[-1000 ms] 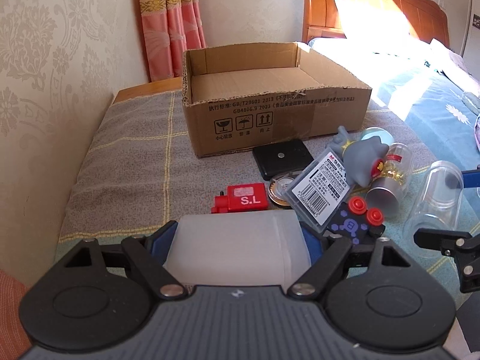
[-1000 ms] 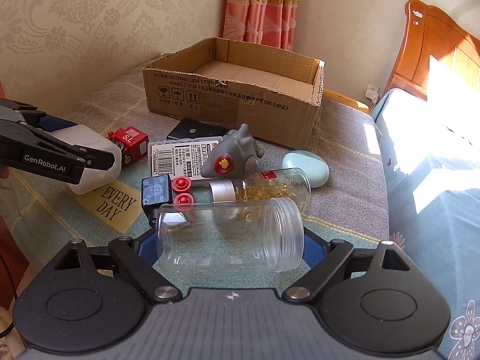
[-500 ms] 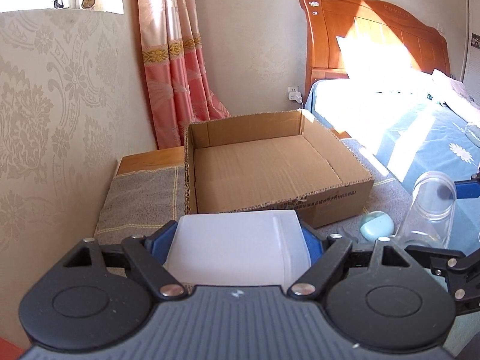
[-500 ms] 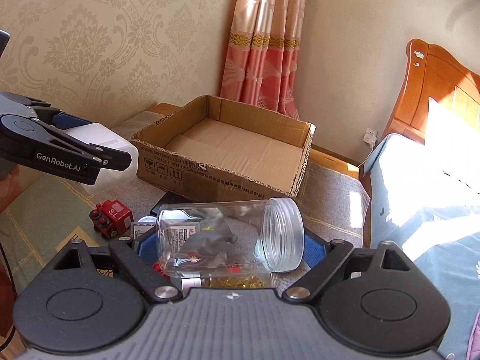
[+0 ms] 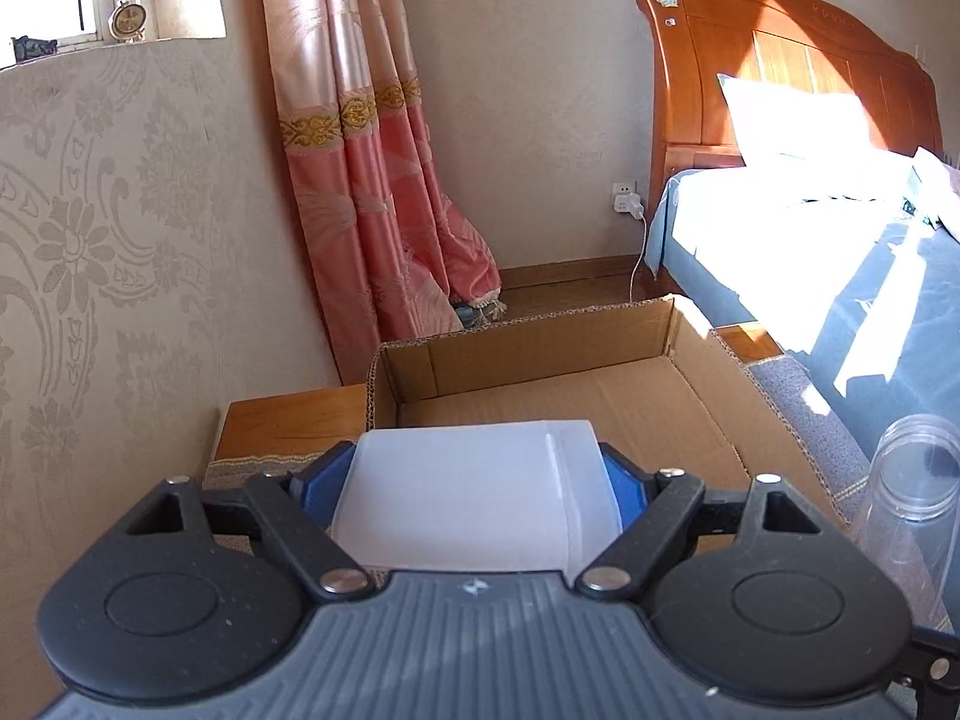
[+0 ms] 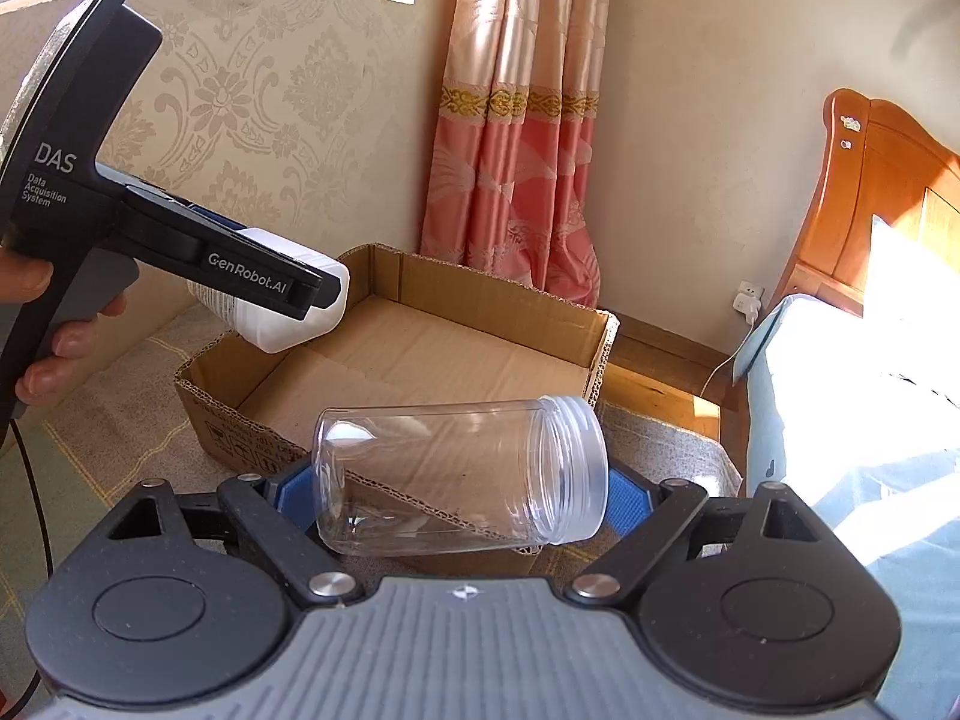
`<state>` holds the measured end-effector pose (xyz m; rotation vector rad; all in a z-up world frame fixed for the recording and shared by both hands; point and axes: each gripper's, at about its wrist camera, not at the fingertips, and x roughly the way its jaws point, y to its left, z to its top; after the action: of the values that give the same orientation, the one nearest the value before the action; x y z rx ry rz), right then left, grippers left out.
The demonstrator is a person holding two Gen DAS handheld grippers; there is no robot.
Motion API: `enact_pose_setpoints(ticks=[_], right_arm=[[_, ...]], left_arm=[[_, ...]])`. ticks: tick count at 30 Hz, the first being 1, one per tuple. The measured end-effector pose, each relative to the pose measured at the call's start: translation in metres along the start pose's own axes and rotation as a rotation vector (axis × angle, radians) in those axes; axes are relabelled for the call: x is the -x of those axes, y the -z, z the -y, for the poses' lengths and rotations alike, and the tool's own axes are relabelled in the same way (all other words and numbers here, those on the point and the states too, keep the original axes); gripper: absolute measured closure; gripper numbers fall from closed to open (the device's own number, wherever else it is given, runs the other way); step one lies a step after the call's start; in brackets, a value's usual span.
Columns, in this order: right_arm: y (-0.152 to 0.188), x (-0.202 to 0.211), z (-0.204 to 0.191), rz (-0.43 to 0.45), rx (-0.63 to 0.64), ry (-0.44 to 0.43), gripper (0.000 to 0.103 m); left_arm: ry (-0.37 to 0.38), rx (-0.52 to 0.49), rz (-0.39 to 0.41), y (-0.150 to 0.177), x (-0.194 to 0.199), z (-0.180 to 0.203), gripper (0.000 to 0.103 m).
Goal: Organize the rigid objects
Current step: 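Carry the white bottle and clear jar into the cardboard box and release both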
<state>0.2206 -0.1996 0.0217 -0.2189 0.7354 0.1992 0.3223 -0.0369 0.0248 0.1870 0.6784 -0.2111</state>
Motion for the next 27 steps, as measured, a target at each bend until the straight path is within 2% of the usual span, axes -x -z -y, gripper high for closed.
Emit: enact_pose_setpoints(ticks=[3, 4, 6, 9, 12, 17, 22, 27], right_arm=[[-0.005, -0.011, 0.005, -0.007, 0.0, 0.006, 0.01], [-0.006, -0.014, 0.006, -0.011, -0.002, 0.007, 0.01], [-0.007, -0.019, 0.008, -0.016, -0.005, 0.007, 0.01], [-0.009, -0.026, 0.007, -0.026, -0.003, 0.007, 0.01], [-0.011, -0.031, 0.006, -0.035, 0.002, 0.009, 0.01], [-0.019, -0.04, 0.002, -0.043, 0.02, 0.021, 0.01], [-0.034, -0.057, 0.003, -0.055, 0.008, 0.014, 0.01], [-0.059, -0.088, 0.004, -0.077, 0.001, 0.009, 0.01]], left_arm=[[-0.025, -0.001, 0.043, -0.011, -0.018, 0.002, 0.019], [-0.033, 0.004, 0.06, -0.012, -0.023, 0.001, 0.015], [-0.072, 0.006, 0.059, -0.014, -0.03, 0.0, 0.01], [-0.08, 0.016, 0.052, -0.007, -0.027, -0.004, 0.01], [-0.032, 0.045, 0.047, 0.006, -0.012, -0.011, 0.006], [-0.022, 0.068, 0.056, 0.032, 0.027, -0.019, 0.001], [-0.059, 0.113, 0.062, 0.068, 0.06, -0.026, 0.001], [-0.109, 0.139, 0.039, 0.096, 0.076, -0.035, 0.001]])
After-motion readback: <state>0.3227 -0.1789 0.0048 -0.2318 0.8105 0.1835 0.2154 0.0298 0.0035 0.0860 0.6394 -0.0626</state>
